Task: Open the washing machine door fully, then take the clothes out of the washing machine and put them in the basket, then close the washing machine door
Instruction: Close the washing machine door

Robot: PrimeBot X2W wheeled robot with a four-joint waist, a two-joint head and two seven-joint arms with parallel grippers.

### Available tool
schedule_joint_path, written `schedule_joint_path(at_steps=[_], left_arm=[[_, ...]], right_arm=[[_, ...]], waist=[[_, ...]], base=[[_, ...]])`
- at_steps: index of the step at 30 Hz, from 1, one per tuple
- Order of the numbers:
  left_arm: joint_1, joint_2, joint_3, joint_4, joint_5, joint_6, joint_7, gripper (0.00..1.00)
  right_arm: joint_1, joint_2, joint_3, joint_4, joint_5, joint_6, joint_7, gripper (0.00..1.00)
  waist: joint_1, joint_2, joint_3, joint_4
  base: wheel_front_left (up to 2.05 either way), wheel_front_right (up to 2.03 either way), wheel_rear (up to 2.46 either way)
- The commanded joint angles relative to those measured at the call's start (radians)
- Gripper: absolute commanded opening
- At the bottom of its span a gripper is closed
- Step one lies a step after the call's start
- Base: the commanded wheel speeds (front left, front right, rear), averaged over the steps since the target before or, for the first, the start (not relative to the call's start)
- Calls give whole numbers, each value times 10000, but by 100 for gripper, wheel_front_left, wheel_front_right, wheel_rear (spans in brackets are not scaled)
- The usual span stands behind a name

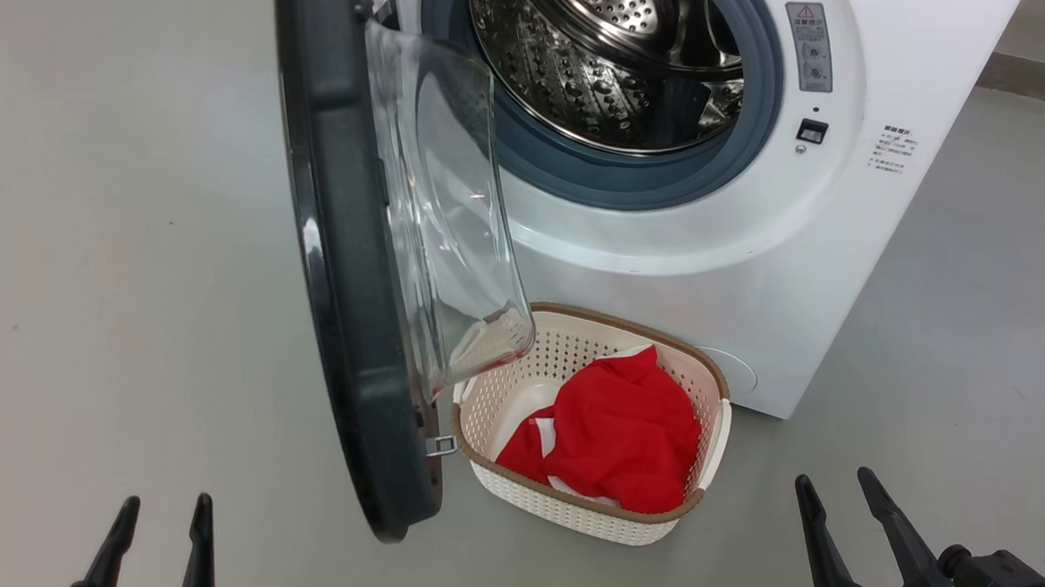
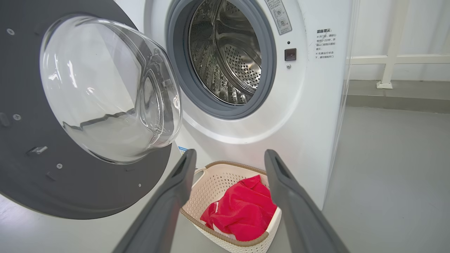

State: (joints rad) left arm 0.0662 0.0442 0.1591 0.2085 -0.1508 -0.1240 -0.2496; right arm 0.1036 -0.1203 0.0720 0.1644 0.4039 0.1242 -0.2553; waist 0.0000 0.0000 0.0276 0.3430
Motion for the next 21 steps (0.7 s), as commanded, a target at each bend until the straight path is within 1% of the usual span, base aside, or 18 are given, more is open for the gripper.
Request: schedule_joint_path(at_steps=[1,3,4,5,6,7,8,9,10,13,16,17,18,19,20,21], left_arm=[[-325,67,285,-185,-205,-64,-122,100],[-427,66,236,-200,-409,-64,-122,100],[-480,66,237,-207,-540,-65,-122,93],[-538,93,243,-217,-615,-65,-122,73],[-613,167,261,-258,-623,-65,-122,49],[-695,229,281,-298,-680,-65,-122,42],[-787,289,309,-338,-779,-65,-122,29],[-886,363,341,-389,-873,-65,-122,8],[-985,435,354,-427,-1006,-66,-122,0],[-1284,737,239,-473,-1530,-66,-122,0],[-1587,1163,-25,-476,-2307,-66,-122,0],[-1664,1301,-216,-458,-2724,-66,-122,0],[-1926,1970,-811,-631,-4522,-66,-122,0],[-1999,2775,-1861,-1103,-6163,-66,-122,0],[-2005,2940,-2099,-1211,-6527,-66,-122,0],[-2026,3359,-2614,-1488,-7235,-66,-122,0]], right_arm=[[-111,-75,146,-259,-67,65,-65,100],[-100,-42,140,-256,-71,65,-65,100],[-95,-25,139,-253,-74,65,-65,100],[-97,-11,140,-251,-74,65,-65,100],[-102,3,132,-250,-75,65,-65,100],[-109,19,128,-249,-77,65,-65,100],[-118,34,123,-249,-80,65,-65,100],[-131,48,122,-252,-87,65,-65,100],[-149,59,127,-255,-92,65,-65,100],[-206,80,141,-260,-89,65,-65,100],[-240,89,132,-269,-66,65,-65,100],[-245,92,132,-263,-63,65,-65,100],[-296,102,136,-257,-45,65,-65,100],[-351,75,163,-251,-19,65,-65,100],[-362,66,167,-249,-15,65,-65,100],[-381,44,163,-250,-1,65,-65,100]], waist=[[0,0,8,15],[0,0,16,27],[0,0,21,28],[0,0,31,24],[0,0,38,24],[0,0,49,18],[0,0,60,13],[0,0,81,7],[0,0,104,-3],[0,0,163,-50],[0,0,211,-125],[0,0,220,-156],[0,0,329,-296],[0,0,422,-388],[0,0,437,-412],[0,0,469,-480]], base=[[0,0,0],[0,0,0],[0,0,0],[0,0,0],[0,0,0],[0,0,0],[0,0,0],[0,0,0],[0,0,0],[0,0,0],[0,0,0],[0,0,0],[0,0,0],[0,0,0],[0,0,0],[0,0,0]])
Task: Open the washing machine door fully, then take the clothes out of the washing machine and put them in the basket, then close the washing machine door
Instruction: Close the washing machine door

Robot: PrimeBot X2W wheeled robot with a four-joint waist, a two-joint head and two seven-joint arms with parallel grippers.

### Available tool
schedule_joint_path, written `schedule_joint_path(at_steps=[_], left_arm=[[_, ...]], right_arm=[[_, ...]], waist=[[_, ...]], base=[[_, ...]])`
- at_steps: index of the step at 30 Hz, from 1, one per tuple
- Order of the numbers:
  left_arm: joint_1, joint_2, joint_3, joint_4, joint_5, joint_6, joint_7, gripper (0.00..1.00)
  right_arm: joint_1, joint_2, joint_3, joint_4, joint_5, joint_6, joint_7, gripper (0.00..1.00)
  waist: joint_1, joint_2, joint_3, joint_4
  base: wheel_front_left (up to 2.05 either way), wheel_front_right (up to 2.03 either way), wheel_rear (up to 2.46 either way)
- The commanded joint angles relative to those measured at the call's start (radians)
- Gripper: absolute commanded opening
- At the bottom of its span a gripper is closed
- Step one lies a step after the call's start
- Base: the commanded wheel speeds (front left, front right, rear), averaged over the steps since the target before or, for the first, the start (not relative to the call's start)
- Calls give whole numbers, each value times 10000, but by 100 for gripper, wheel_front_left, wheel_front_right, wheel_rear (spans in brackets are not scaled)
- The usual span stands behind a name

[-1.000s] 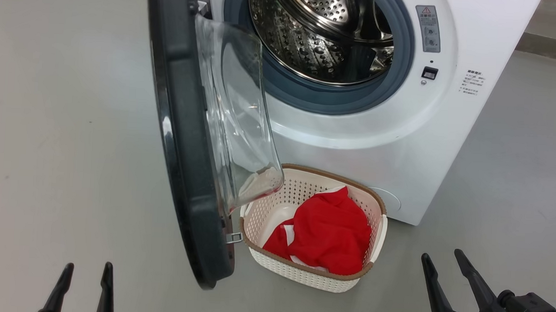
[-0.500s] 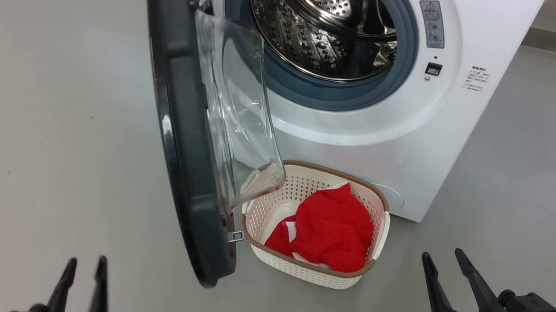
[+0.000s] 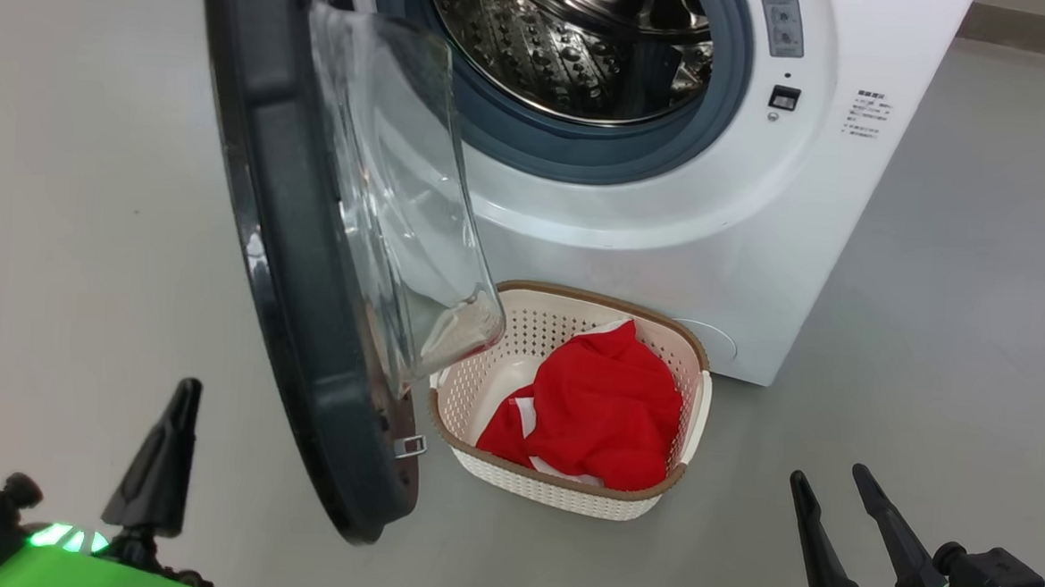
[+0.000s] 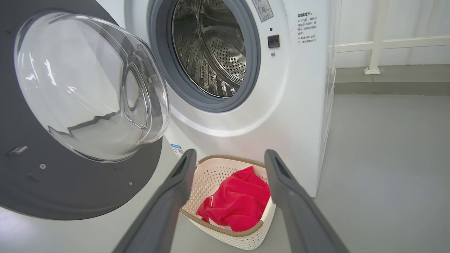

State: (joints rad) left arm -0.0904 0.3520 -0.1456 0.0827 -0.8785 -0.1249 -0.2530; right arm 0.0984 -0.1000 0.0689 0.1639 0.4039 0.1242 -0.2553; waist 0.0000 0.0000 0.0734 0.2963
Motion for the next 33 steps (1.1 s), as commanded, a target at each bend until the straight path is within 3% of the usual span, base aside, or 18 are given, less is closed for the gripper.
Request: schedule_joint_path(at_steps=[1,15,22,33], left_arm=[[-466,412,277,-308,-105,-57,-87,0],[-1051,997,-1545,-681,-699,-57,-88,0],[-1599,872,-2174,-686,-433,-57,-88,0],[-2797,200,-2460,-155,83,-57,-88,0]], right_arm=[[-332,-165,194,-243,3,65,-65,100],[-355,-150,292,-229,-4,65,-65,100],[-442,-84,318,-236,7,65,-65,100],[-758,52,155,-336,22,65,-65,100]], waist=[[0,0,19,-31],[0,0,103,-317],[0,0,247,-641],[0,0,767,-1411]], base=[[0,0,0],[0,0,0],[0,0,0],[0,0,0]])
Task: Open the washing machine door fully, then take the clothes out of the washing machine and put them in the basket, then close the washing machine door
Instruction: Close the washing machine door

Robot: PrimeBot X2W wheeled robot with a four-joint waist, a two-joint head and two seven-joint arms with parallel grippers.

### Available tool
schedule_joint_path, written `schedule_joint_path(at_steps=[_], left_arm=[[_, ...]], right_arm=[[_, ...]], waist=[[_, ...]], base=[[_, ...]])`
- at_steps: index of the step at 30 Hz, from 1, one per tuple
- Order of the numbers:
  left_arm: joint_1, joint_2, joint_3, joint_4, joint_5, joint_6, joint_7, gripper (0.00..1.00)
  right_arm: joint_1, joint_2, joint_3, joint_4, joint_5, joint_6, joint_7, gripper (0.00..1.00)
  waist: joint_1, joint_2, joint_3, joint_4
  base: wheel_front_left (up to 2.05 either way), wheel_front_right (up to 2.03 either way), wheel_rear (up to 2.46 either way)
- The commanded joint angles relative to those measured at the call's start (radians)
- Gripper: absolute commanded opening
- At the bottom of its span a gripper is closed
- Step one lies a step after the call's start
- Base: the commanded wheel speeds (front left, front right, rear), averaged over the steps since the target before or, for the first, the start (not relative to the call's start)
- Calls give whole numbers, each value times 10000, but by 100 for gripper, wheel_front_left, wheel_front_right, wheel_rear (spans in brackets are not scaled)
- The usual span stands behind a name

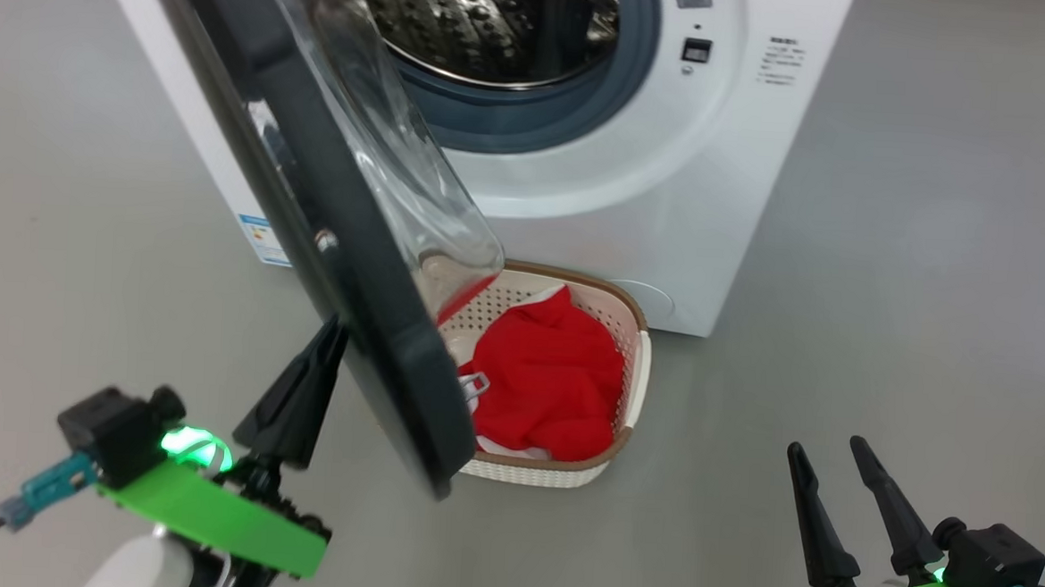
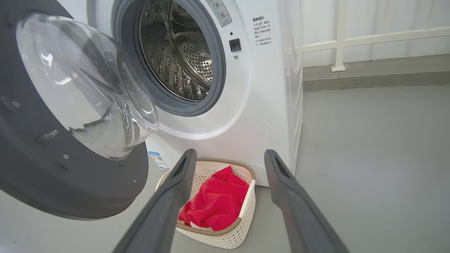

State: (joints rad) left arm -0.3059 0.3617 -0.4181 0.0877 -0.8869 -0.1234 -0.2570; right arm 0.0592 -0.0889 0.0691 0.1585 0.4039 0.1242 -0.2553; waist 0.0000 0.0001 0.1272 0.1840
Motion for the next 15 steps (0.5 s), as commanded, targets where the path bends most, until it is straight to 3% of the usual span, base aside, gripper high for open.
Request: schedule_joint_path(at_steps=[1,15], left_arm=[[-788,52,211,-153,231,-73,-47,0],[-3061,-686,212,1008,948,-73,-47,0]], right_arm=[[-399,-45,129,-294,25,65,-65,100],[-1128,235,-136,-432,120,65,-65,100]], waist=[[0,-1,293,-373],[0,-1,1495,-1737]], base=[[0,0,0],[0,0,0]])
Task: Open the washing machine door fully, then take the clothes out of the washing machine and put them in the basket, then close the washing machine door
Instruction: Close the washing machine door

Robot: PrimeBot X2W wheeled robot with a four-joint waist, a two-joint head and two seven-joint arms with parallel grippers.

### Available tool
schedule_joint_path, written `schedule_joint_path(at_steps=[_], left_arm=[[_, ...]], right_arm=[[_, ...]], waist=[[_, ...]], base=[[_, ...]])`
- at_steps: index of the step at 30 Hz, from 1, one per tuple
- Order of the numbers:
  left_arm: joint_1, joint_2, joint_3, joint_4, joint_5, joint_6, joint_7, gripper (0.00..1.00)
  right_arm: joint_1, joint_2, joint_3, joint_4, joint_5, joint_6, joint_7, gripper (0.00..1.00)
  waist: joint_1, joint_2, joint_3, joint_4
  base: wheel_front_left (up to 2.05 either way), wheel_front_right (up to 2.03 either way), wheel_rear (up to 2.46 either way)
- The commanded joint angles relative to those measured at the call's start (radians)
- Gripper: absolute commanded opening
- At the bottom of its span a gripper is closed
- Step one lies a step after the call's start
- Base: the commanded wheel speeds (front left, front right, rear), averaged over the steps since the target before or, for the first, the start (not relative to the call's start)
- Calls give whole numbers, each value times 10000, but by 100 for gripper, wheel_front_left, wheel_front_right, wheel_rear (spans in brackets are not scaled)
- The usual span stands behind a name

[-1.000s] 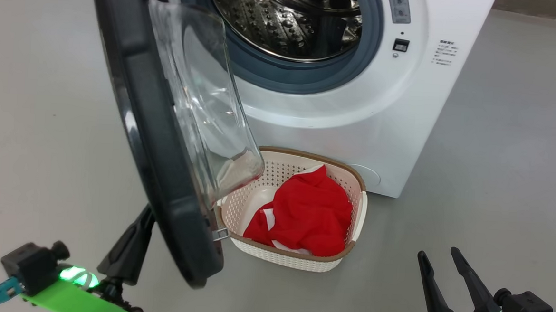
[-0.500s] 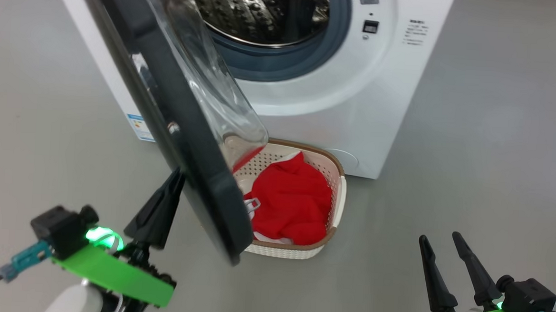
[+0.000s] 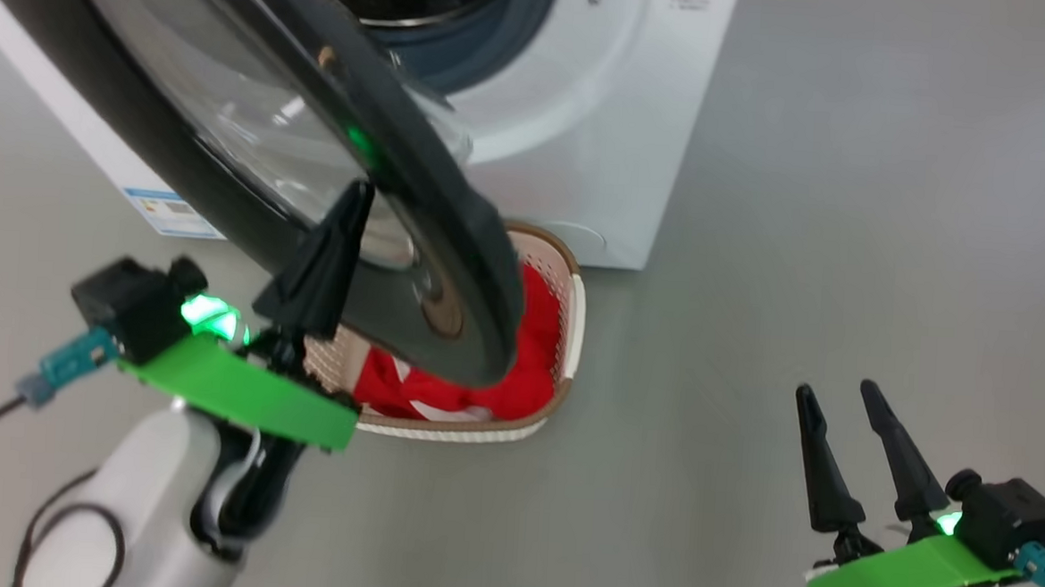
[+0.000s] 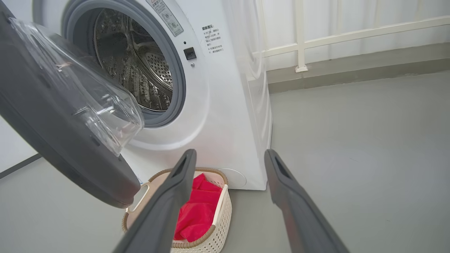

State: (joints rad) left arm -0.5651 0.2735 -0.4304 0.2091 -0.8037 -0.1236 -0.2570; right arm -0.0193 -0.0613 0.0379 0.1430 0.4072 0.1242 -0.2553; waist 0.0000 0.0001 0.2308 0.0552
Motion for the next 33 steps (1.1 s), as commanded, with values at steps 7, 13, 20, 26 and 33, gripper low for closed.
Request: schedule_joint_path(at_steps=[7,13,20,26,33], left_arm=[[-1830,71,365,588,238,-71,-47,0],[-2887,-79,527,1386,488,-71,-47,0],[-3911,-127,880,2263,705,-71,-47,0],[-3841,-50,1113,2596,803,-71,-47,0],[-3128,-159,1227,2605,870,-71,-47,0]], right_arm=[[-834,57,75,-315,162,65,-65,100],[-1068,98,23,-314,263,65,-65,100],[-1245,107,93,-313,595,65,-65,100],[-1131,109,118,-260,672,65,-65,100],[-884,109,95,-188,515,65,-65,100]], waist=[[0,-1,1081,-1154],[0,-1,1384,-1645],[0,-1,1515,-2081],[0,-1,1290,-2231],[0,-1,850,-2049]], base=[[0,0,0],[0,0,0],[0,0,0],[0,0,0],[0,0,0]])
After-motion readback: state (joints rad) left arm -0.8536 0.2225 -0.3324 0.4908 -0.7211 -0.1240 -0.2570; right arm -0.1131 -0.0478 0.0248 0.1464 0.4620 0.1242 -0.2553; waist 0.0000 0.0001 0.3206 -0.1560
